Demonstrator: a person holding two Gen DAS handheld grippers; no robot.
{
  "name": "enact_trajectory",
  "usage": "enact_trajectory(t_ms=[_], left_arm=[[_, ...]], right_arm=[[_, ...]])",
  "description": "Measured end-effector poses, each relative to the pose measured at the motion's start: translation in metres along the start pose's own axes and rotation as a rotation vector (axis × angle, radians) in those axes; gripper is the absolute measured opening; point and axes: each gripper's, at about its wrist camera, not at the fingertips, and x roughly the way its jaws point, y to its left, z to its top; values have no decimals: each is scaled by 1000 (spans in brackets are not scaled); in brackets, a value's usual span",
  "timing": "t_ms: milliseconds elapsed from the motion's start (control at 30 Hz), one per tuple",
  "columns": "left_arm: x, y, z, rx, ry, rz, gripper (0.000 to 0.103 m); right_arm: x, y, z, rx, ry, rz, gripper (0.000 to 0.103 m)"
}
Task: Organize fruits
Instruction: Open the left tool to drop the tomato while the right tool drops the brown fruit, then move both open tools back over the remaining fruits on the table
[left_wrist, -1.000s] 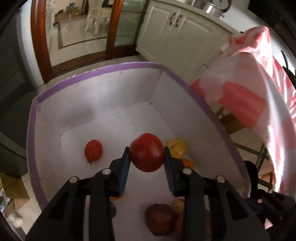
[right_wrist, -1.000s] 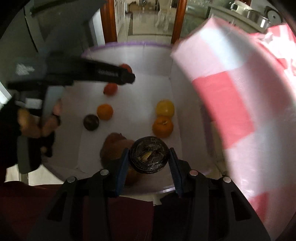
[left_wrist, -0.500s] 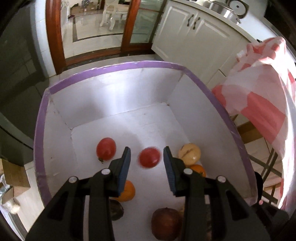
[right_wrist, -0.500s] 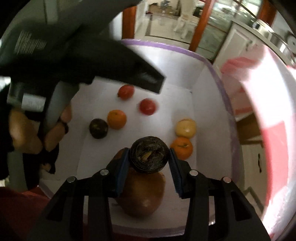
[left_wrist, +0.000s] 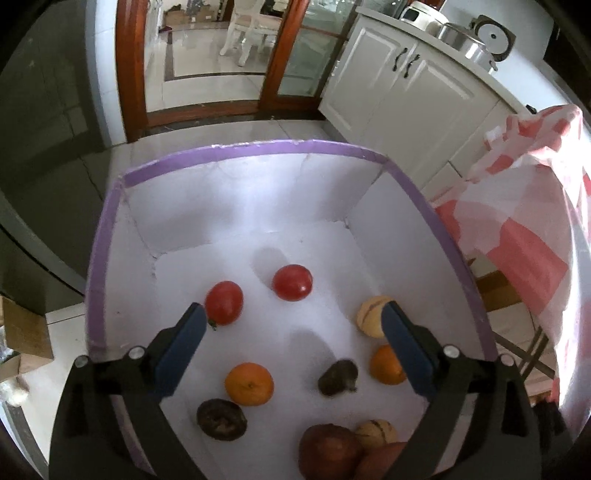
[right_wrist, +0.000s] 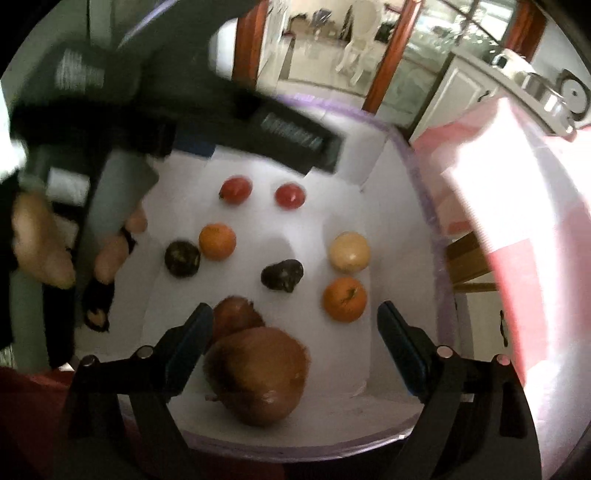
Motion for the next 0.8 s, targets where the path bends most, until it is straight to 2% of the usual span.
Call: enact_trajectory(t_ms=[67,133,233,300,433,500,600,633,700,800], left_arm=[[-2,-2,2,6,6,73,102],[-7,-2,4,11,-11,63,102],[-22,-5,7,15,-67,32,102],[-33,-11,11,37,-112,36,102],[-60,-34,23,127,-239,145,102],[-79,-50,31,180,-324,217,102],[-107,-77,39,240,-450,275,102],[-122,-94,42,274,-514,279,102],[-138,-118,45,325,-582,267,102],[-159,-179,48,441,-659,182,102]], right_arm=[[-9,-7,2,31,-33,2,87],[-19,-13,2,53,-66,-2,87],[-43,-21,4,82,-132,10,87],[-58,-26,5,109,-178,19,87],[-98,-45,7,173,-281,4,87],[-120,-58,7,214,-333,-13,87],[-157,-87,2,319,-430,-46,87],[-172,-101,-2,367,-470,-63,87],[-201,-130,-11,459,-540,-108,87],[-227,-167,-30,588,-592,-181,87]])
